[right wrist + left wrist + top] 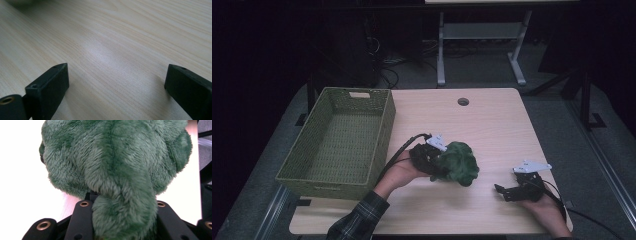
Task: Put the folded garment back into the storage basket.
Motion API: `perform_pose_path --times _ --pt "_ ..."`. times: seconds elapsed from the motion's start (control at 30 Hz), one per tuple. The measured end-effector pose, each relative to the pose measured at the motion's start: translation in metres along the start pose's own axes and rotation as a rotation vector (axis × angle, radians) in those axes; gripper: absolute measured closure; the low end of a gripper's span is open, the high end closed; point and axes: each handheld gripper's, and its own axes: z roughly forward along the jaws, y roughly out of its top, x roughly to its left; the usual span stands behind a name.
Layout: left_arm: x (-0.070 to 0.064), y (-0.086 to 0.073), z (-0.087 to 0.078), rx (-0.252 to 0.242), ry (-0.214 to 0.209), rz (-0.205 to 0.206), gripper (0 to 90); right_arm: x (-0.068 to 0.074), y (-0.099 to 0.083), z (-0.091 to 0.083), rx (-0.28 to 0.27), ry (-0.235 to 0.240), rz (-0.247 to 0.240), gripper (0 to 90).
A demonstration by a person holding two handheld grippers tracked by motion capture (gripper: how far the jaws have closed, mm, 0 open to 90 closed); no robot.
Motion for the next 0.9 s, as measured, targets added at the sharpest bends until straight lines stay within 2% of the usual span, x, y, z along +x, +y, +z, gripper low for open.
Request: perform_pose_path --times 0.13,0.4,0.9 --pt "0.001 0.002 -0.015 -0.011 0.019 -0.019 67.2 0.0 0.0 0.0 0.002 0.0 0.004 5.2" --pt "0.006 0.003 -0.043 -0.009 0.06 -0.024 67.0 0.0 0.0 0.0 0.003 0.0 0.004 5.2" --pt "0.023 -0.015 -0.106 -0.047 0.164 -0.077 66.7 0.0 0.0 0.0 0.002 0.0 0.002 5.2"
